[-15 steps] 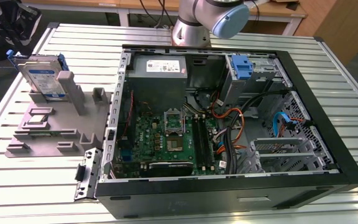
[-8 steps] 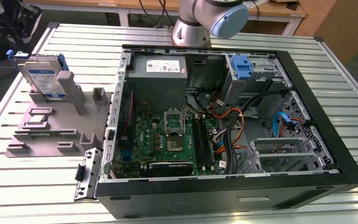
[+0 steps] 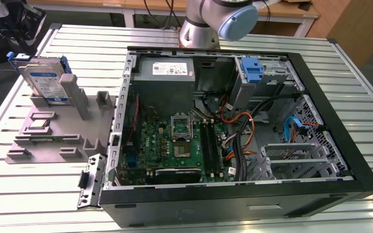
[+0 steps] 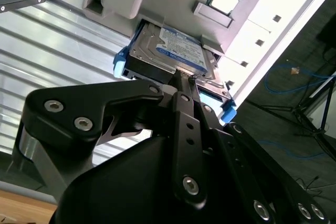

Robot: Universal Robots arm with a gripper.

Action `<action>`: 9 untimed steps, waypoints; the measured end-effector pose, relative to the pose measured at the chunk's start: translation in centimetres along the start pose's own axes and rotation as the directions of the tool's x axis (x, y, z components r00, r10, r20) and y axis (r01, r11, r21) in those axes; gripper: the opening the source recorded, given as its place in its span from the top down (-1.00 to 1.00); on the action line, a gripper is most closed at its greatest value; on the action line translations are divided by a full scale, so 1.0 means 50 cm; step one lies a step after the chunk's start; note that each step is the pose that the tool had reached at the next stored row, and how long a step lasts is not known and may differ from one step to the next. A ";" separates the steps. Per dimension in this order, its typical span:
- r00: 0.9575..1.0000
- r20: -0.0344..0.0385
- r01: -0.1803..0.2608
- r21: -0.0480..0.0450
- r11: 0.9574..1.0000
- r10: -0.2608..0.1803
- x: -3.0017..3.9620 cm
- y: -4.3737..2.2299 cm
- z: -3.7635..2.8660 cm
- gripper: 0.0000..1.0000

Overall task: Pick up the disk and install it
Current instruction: 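Reach for the disk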

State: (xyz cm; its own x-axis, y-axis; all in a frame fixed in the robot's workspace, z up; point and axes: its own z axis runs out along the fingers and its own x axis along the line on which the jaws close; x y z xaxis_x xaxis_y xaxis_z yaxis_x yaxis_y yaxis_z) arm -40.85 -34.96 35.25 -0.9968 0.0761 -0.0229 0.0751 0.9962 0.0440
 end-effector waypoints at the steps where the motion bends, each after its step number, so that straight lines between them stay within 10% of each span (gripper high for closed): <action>1: 1.000 0.000 0.000 0.000 1.000 0.000 0.001 0.003 0.001 0.80; 9: 1.000 0.000 0.000 0.000 1.000 0.000 0.003 0.014 0.013 0.80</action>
State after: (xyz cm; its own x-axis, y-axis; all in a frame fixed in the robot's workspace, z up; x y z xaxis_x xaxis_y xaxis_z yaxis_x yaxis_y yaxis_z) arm -40.96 -34.21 34.64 -0.9968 0.0761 -0.0229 0.0750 0.9962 0.0439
